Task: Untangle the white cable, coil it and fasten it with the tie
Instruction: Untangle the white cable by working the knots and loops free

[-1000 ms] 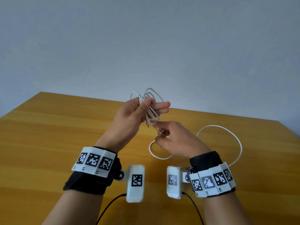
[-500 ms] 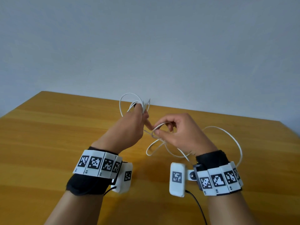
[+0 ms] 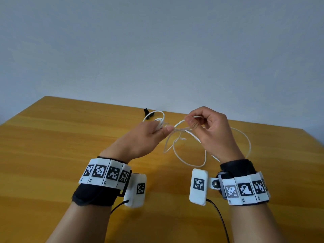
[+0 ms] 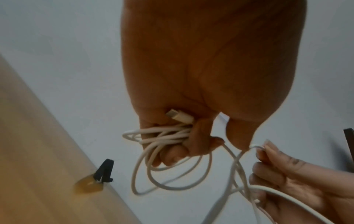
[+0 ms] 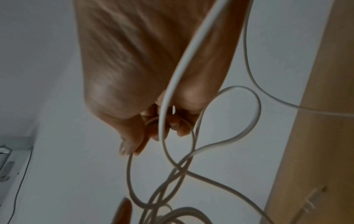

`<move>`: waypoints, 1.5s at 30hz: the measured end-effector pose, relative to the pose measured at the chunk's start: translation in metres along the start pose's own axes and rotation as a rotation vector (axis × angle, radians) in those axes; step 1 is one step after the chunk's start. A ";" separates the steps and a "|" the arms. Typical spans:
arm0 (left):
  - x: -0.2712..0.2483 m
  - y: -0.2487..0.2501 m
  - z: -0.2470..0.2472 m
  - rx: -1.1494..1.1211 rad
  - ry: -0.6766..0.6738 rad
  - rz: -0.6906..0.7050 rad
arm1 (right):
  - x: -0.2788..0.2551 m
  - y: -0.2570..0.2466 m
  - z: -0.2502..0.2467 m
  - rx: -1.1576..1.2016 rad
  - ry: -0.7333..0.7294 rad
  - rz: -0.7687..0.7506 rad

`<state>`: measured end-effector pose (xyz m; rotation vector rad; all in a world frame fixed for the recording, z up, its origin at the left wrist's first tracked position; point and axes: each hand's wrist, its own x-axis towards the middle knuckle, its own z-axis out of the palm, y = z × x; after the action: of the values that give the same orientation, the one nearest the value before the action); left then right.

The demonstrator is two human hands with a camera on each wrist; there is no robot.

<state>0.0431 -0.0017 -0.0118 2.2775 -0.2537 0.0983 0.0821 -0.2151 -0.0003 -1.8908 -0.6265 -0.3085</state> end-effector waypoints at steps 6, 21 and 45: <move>0.009 -0.005 0.000 -0.157 0.194 0.006 | -0.005 -0.004 0.000 -0.212 -0.066 -0.017; 0.010 -0.003 -0.011 -0.518 0.449 -0.138 | 0.000 0.011 -0.014 0.130 0.005 0.034; 0.008 0.003 -0.011 -0.497 0.440 -0.164 | -0.001 -0.009 -0.030 1.161 0.093 0.287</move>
<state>0.0506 0.0036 -0.0008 1.7199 0.1306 0.3994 0.0784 -0.2400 0.0181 -0.8127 -0.3253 0.1535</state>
